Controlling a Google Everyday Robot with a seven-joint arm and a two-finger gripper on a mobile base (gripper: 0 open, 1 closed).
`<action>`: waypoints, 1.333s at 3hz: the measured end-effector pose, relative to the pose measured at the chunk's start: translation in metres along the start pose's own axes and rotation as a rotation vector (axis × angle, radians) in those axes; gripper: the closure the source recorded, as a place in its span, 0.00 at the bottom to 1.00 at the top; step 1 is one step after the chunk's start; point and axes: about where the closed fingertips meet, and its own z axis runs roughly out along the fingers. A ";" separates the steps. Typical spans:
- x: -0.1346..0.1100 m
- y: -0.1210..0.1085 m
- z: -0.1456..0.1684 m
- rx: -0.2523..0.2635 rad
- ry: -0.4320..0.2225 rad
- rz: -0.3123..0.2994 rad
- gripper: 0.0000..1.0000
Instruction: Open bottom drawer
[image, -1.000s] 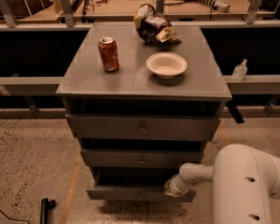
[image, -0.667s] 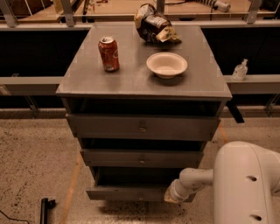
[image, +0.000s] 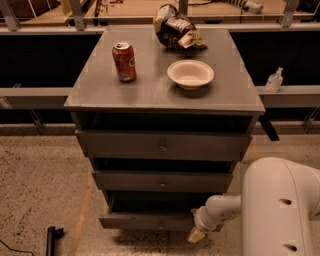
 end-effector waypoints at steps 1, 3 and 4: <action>0.001 -0.003 -0.002 0.008 0.000 -0.004 0.00; 0.005 -0.020 0.009 0.022 0.004 -0.037 0.00; 0.009 -0.029 0.025 0.009 0.012 -0.056 0.00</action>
Offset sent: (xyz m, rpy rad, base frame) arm 0.0184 -0.0092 0.0015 -0.0105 -0.0328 0.0207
